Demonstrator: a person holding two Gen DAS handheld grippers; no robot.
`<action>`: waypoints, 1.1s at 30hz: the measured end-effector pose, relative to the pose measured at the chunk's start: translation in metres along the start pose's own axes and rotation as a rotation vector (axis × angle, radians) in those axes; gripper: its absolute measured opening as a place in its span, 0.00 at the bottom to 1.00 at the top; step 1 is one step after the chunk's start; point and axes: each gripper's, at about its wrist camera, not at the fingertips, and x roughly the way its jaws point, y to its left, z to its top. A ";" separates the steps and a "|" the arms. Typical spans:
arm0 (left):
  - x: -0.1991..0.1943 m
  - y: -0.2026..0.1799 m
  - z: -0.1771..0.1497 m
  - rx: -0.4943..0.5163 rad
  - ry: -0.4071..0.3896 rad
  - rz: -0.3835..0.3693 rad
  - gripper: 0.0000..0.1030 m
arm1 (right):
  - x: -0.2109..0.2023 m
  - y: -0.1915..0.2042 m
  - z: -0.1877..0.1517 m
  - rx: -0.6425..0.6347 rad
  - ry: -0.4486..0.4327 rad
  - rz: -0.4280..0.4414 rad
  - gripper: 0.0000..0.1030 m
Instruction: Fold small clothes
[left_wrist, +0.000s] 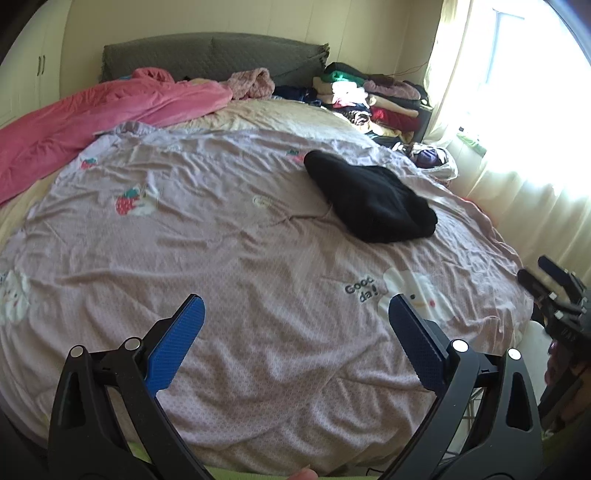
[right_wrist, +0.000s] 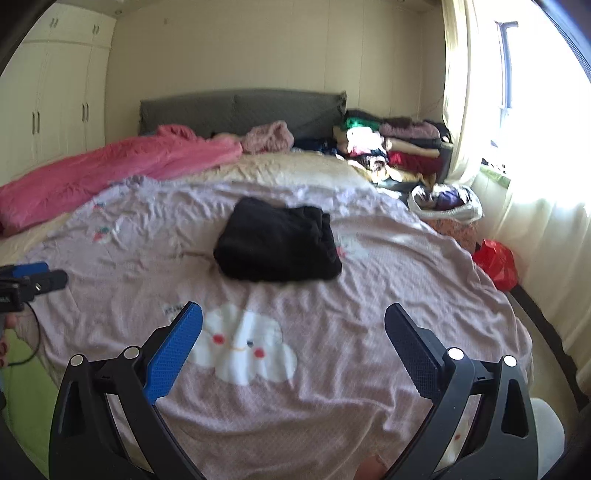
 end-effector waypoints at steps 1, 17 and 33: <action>0.003 0.000 -0.002 0.001 0.008 0.003 0.91 | 0.004 0.001 -0.002 -0.003 0.013 -0.003 0.96; 0.013 -0.003 -0.009 0.012 0.037 0.034 0.91 | 0.027 0.012 -0.013 0.025 0.045 0.020 0.96; 0.013 -0.003 -0.012 0.003 0.041 0.053 0.91 | 0.022 0.016 -0.016 0.016 0.045 0.043 0.96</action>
